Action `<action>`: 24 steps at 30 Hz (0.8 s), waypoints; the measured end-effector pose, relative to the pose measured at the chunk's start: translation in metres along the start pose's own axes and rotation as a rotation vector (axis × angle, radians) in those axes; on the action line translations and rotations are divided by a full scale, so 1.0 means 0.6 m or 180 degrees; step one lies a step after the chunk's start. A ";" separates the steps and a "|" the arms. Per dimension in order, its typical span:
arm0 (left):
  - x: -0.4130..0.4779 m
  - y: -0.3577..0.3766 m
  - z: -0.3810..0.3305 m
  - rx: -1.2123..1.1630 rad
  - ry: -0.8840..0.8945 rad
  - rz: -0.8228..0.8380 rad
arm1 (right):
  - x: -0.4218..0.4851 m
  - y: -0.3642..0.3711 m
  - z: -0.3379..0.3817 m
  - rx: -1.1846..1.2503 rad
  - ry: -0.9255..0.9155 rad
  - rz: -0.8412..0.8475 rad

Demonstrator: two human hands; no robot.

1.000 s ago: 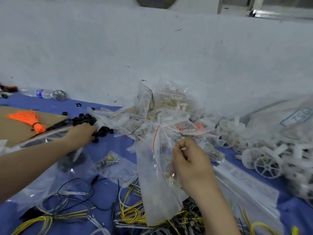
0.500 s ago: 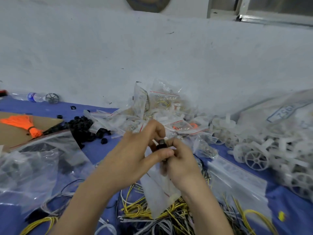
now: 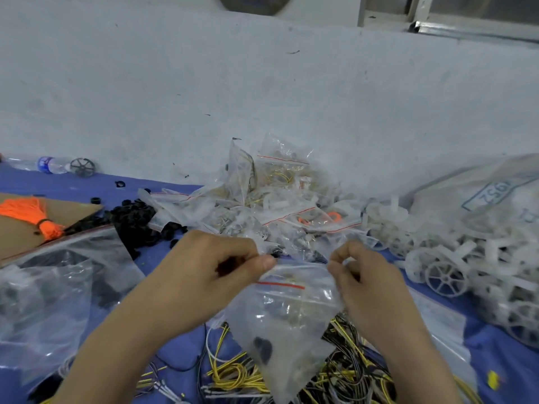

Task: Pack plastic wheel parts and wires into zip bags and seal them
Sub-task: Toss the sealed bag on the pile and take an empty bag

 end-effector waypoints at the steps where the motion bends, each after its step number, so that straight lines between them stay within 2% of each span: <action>1: 0.000 0.001 -0.005 0.0045 0.0043 0.0046 | -0.003 -0.002 0.002 -0.0128 0.0010 0.0082; 5: -0.002 0.020 -0.023 -0.0497 0.0025 0.0511 | -0.016 0.006 0.004 0.0008 0.0267 0.0744; 6: -0.001 0.015 -0.021 -0.0722 -0.0037 0.0466 | -0.020 0.005 0.000 0.0066 0.0364 0.0922; 9: 0.011 -0.003 0.038 -0.1165 -0.0563 -0.0126 | -0.029 -0.003 -0.009 -0.0016 0.0501 0.1316; 11: 0.039 0.033 0.101 -0.0875 -0.1063 0.0010 | -0.030 -0.007 -0.008 0.0002 0.0496 0.1389; 14: 0.079 0.161 0.200 -0.0704 -0.1797 0.0909 | -0.024 -0.008 -0.010 0.0238 0.0501 0.1315; 16: 0.094 0.240 0.251 -0.0055 -0.1787 0.1482 | -0.022 -0.001 -0.014 0.0371 0.0533 0.1334; 18: 0.089 0.287 0.294 0.0628 -0.1672 0.1790 | -0.021 0.008 -0.020 0.0452 0.0538 0.1360; 20: 0.081 0.309 0.332 0.0915 -0.1775 0.1755 | -0.021 0.014 -0.023 0.0519 0.0556 0.1394; 24: 0.067 0.312 0.380 0.0930 -0.2190 0.1407 | -0.019 0.024 -0.027 0.0602 0.0556 0.1466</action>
Point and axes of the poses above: each hand's wrist, its own x-axis towards the middle knuckle, its own y-axis out of the palm, z = x × y, the point moved 7 cm from there along x, towards the middle knuckle, and after that the axes turned 10 degrees about x, right-handed, at the moved point
